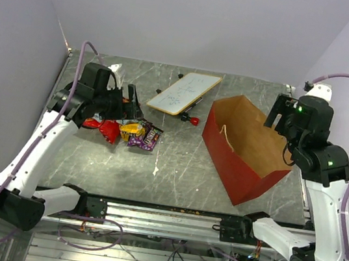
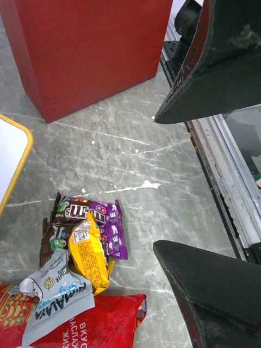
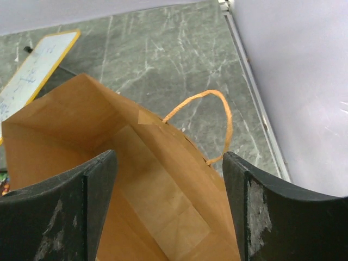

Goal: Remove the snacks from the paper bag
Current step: Adjust the paper bag at the center of the board, then reset both arms

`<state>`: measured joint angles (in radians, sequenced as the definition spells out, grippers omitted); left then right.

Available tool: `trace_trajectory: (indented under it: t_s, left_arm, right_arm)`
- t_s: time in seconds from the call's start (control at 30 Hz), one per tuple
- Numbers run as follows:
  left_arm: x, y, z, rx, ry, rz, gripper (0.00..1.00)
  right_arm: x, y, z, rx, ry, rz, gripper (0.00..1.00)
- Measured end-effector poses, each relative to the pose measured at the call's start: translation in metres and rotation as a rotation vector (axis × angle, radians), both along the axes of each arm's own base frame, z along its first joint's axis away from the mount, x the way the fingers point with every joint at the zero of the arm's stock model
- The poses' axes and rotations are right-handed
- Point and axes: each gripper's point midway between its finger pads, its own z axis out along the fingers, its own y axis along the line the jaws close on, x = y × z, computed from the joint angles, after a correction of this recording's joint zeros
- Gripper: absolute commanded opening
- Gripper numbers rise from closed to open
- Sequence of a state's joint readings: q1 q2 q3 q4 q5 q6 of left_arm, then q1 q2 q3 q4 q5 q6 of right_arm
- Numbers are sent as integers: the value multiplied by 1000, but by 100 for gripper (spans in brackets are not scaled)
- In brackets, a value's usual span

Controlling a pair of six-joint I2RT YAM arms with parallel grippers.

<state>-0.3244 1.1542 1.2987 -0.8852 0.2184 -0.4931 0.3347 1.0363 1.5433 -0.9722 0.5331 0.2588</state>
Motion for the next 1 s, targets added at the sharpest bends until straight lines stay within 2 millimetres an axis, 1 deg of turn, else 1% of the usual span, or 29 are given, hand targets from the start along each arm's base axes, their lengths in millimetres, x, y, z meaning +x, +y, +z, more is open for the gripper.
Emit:
trace_trajectory:
  t_s: [0.03, 0.07, 0.1, 0.2, 0.27, 0.33, 0.37, 0.4, 0.43, 0.47, 0.5, 0.53, 0.57, 0.63, 0.67, 0.73, 0.83, 0.93, 1.0]
  left_arm:
    - [-1, 0, 1, -4, -2, -2, 99]
    - [-2, -1, 3, -10, -2, -3, 99]
    - [-3, -2, 4, -15, -2, -6, 100]
    - [-7, -3, 12, -31, -2, -13, 100]
    - [-7, -5, 28, -46, -26, -20, 100]
    - [-5, -7, 58, -70, -85, -29, 99]
    - [-4, -8, 77, -84, -124, -34, 99]
    - [-3, -9, 100, -99, -175, -39, 99]
    - [-2, -9, 128, -116, -245, -45, 100]
    - [-3, -8, 150, -128, -302, -49, 100]
    - [-6, -7, 178, -144, -373, -54, 100]
    - [-10, -6, 202, -158, -436, -57, 100]
    - [-15, -3, 221, -170, -488, -57, 100]
    - [-31, 3, 260, -200, -602, -52, 98]
    - [-40, 7, 275, -212, -647, -48, 97]
    - [-54, 14, 291, -227, -702, -37, 96]
    - [-77, 26, 309, -240, -772, -10, 95]
    - [-89, 37, 322, -243, -823, 28, 94]
    - [-92, 42, 326, -240, -838, 51, 93]
  right_arm:
    - [-2, 2, 1, 10, -1, 11, 87]
    - [-4, 4, 1, 20, 2, 25, 96]
    - [-5, 6, 1, 28, 5, 35, 100]
    - [-10, 16, 8, 72, 0, 84, 100]
    - [-13, 27, 23, 126, -27, 139, 100]
    - [-20, 41, 50, 192, -85, 219, 100]
    - [-24, 47, 64, 224, -118, 255, 100]
    - [-30, 53, 80, 260, -160, 294, 100]
    - [-37, 58, 95, 295, -204, 328, 100]
    - [-45, 63, 109, 328, -247, 362, 100]
    - [-51, 65, 120, 354, -281, 381, 100]
    - [-58, 66, 128, 375, -308, 400, 100]
    - [-67, 68, 138, 400, -343, 425, 100]
    - [-86, 67, 158, 441, -413, 454, 100]
    - [-94, 65, 166, 458, -447, 458, 100]
    - [-108, 61, 179, 484, -502, 462, 100]
    - [-119, 55, 189, 507, -541, 452, 100]
    - [-120, 52, 191, 522, -548, 430, 100]
    - [-117, 51, 189, 529, -537, 416, 100]
